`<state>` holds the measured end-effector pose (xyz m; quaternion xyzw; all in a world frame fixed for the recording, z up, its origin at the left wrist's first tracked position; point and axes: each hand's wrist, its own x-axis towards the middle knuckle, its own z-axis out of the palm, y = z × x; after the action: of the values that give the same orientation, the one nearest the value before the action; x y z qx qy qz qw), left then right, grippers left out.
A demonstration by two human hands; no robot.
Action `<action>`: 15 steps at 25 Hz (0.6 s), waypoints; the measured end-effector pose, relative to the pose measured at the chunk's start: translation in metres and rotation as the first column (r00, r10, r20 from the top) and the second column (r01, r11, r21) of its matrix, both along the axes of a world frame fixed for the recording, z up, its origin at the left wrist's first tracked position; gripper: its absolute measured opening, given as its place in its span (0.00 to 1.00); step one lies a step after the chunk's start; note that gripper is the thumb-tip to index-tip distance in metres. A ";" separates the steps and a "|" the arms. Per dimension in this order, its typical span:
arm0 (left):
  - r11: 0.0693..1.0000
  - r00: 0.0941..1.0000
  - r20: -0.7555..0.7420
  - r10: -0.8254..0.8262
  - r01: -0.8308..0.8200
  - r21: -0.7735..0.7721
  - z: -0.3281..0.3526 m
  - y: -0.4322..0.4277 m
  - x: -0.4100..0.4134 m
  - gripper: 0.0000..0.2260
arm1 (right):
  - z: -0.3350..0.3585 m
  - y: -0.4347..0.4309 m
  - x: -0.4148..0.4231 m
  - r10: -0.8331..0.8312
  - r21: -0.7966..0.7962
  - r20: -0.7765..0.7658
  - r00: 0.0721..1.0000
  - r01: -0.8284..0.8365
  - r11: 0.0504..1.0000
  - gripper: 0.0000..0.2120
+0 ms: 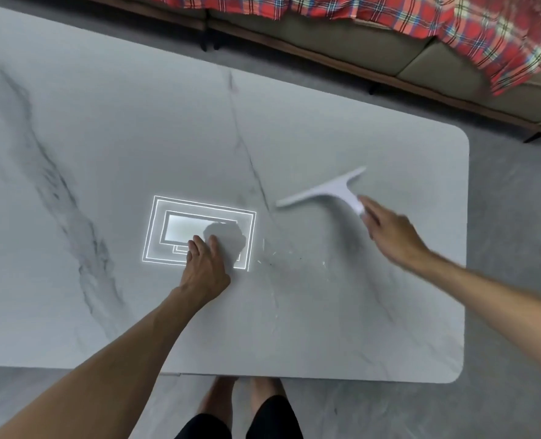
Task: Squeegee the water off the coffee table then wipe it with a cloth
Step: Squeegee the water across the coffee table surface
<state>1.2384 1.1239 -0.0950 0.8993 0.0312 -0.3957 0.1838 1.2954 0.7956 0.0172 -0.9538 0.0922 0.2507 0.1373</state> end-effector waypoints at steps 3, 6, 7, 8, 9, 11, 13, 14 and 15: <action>1.000 0.998 -0.065 -0.009 0.008 -0.012 -0.004 -0.002 0.004 0.37 | -0.019 0.050 0.089 -0.197 0.155 0.046 0.979 0.188 0.970 0.17; 1.000 0.996 -0.087 -0.002 0.002 0.001 -0.008 -0.006 0.006 0.38 | -0.034 0.098 0.146 -0.541 0.301 -0.068 0.838 0.534 0.790 0.18; 1.000 0.997 -0.081 -0.002 0.003 0.012 -0.009 -0.006 0.005 0.38 | -0.041 0.110 0.150 -0.570 0.304 -0.097 0.816 0.569 0.764 0.19; 1.000 0.998 -0.068 -0.005 0.007 0.024 -0.009 -0.005 0.003 0.38 | -0.050 0.119 0.147 -0.521 0.260 -0.086 0.849 0.524 0.811 0.18; 0.999 0.998 -0.056 -0.008 0.010 0.031 -0.009 -0.003 0.002 0.37 | -0.058 0.125 0.137 -0.423 0.209 -0.047 0.905 0.423 0.882 0.18; 1.000 0.999 -0.033 0.008 -0.007 0.012 -0.003 0.000 0.001 0.32 | -0.067 0.127 0.099 -0.115 0.080 0.060 0.992 0.111 0.991 0.21; 0.998 0.998 0.030 0.062 -0.061 -0.023 0.002 0.004 0.004 0.26 | -0.074 0.115 0.047 0.127 0.082 0.089 0.988 -0.134 0.988 0.22; 0.991 0.988 0.092 0.128 -0.124 -0.046 0.007 0.000 -0.001 0.23 | -0.076 0.100 0.018 0.219 0.091 0.096 0.971 -0.228 0.969 0.22; 0.975 0.964 0.151 0.218 -0.209 -0.073 0.012 -0.001 -0.009 0.20 | -0.078 0.083 -0.008 0.301 0.092 0.104 0.948 -0.311 0.946 0.21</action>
<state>1.2296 1.1226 -0.0831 0.9136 0.1020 -0.3019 0.2527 1.2875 0.8789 -0.0610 -0.9580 -0.0767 0.2309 0.1517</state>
